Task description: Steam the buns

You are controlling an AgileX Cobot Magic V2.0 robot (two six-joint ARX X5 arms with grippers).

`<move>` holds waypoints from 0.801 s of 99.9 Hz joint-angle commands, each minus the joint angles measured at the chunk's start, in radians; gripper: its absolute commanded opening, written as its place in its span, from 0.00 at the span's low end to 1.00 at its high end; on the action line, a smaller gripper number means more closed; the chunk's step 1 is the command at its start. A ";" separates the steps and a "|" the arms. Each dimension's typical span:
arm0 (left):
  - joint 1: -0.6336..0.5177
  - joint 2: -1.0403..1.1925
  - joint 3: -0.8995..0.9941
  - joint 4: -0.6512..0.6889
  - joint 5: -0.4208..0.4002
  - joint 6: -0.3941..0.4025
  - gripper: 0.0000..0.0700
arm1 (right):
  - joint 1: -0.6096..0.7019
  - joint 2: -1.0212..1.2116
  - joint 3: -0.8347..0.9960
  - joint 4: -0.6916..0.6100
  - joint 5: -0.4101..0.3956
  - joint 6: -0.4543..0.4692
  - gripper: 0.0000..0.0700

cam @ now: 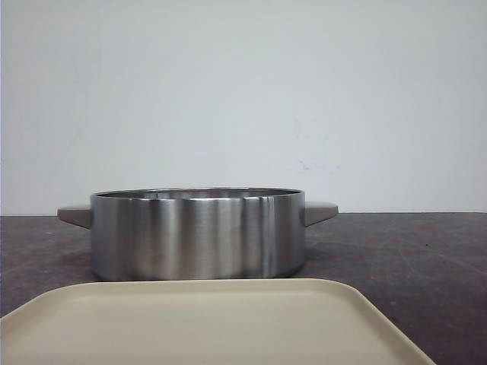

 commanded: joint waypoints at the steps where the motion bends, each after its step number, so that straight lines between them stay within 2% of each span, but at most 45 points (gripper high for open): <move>1: 0.006 -0.002 -0.009 0.091 -0.015 0.052 0.00 | 0.000 -0.001 -0.002 0.009 0.000 0.011 0.02; 13: 0.058 -0.049 -0.126 0.372 -0.006 0.121 0.00 | 0.000 -0.001 -0.002 0.008 0.000 0.011 0.02; 21: 0.113 -0.108 -0.255 0.583 0.032 0.153 0.00 | 0.000 -0.001 -0.002 0.008 0.001 0.011 0.02; 28: 0.161 -0.164 -0.381 0.733 0.067 0.162 0.00 | 0.000 -0.001 -0.002 0.009 0.000 0.011 0.02; 36: 0.208 -0.223 -0.524 0.859 0.068 0.162 0.00 | 0.000 -0.001 -0.002 0.008 0.000 0.011 0.02; 48: 0.270 -0.294 -0.721 0.963 0.077 0.158 0.00 | 0.000 -0.001 -0.002 0.009 0.000 0.011 0.02; 63: 0.353 -0.355 -0.916 1.022 0.111 0.124 0.00 | 0.000 -0.001 -0.002 0.008 0.000 0.011 0.02; 80: 0.446 -0.394 -1.067 1.090 0.190 0.086 0.00 | 0.000 -0.001 -0.002 0.009 0.000 0.011 0.02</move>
